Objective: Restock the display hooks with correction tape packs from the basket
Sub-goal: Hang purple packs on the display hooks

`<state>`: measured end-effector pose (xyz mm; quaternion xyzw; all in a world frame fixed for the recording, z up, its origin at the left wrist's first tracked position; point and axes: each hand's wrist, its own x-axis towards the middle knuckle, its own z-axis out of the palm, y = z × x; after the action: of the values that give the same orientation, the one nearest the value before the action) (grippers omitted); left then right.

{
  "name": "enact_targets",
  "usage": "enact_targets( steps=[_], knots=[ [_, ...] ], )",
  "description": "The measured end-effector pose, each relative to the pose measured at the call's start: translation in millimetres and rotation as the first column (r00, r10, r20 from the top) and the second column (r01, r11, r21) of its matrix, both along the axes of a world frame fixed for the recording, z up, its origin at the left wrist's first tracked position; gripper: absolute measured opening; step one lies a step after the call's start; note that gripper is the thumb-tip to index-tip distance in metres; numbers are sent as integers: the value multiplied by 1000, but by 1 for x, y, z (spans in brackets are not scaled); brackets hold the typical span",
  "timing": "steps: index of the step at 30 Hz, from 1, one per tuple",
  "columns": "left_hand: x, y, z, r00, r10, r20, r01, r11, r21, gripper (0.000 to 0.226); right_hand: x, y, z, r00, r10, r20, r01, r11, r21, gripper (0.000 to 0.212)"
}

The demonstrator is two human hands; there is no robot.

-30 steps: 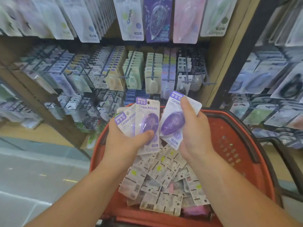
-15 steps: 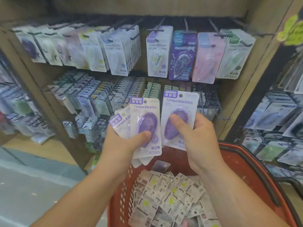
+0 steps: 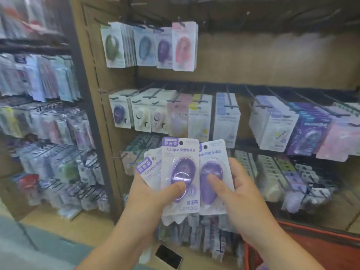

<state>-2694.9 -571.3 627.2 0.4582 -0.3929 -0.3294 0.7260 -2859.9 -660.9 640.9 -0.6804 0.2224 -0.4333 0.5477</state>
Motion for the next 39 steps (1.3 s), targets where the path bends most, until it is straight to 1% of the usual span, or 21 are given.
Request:
enact_targets(
  steps=[3, 6, 11, 14, 16, 19, 23, 25, 27, 30, 32, 34, 35, 39],
  knots=[
    [52, 5, 21, 999, 17, 39, -15, 997, -72, 67, 48, 11, 19, 998, -47, 41, 48, 999, -23, 19],
    [91, 6, 39, 996, 12, 87, -1, 992, -123, 64, 87, 14, 31, 995, -76, 60, 77, 997, -11, 16],
    [143, -8, 68, 994, 37, 106, -19, 986, -165, 56, 134, -4, 52, 989, -136, 52, 140, 987, -81, 30],
    [174, -27, 89, 988, 55, 141, -33, 987, -158, 59, 151, -31, 70, 987, -149, 63, 156, 980, -125, 22],
    [194, -41, 104, 987, 74, 145, -46, 981, -191, 62, 162, -51, 83, 984, -156, 86, 168, 974, -150, 16],
    [219, -60, 121, 981, 91, 173, -45, 965, -257, 66, 182, -81, 101, 980, -144, 138, 168, 970, -178, 16],
    [241, -80, 137, 978, 103, 181, -40, 946, -321, 58, 211, -115, 130, 982, -92, 165, 128, 967, -221, 20],
    [248, -88, 144, 977, 99, 191, -29, 939, -341, 60, 225, -128, 144, 983, -84, 166, 127, 955, -269, 16],
    [254, -96, 149, 977, 83, 199, -9, 938, -347, 67, 237, -139, 156, 982, -81, 169, 130, 944, -303, 14],
    [264, -105, 154, 980, 68, 186, 3, 934, -358, 70, 254, -150, 167, 984, -89, 156, 133, 943, -304, 15],
    [271, -110, 157, 984, 55, 169, 11, 930, -367, 60, 264, -155, 171, 984, -97, 147, 138, 944, -301, 14],
    [279, -115, 159, 982, 39, 187, 34, 928, -370, 50, 272, -159, 173, 983, -114, 147, 155, 940, -305, 13],
    [284, -117, 161, 979, 28, 201, 48, 929, -368, 48, 274, -160, 173, 981, -123, 149, 164, 939, -302, 14],
    [296, -122, 167, 979, -34, 203, 107, 926, -363, 58, 281, -159, 172, 971, -176, 159, 216, 934, -285, 19]
  ],
)
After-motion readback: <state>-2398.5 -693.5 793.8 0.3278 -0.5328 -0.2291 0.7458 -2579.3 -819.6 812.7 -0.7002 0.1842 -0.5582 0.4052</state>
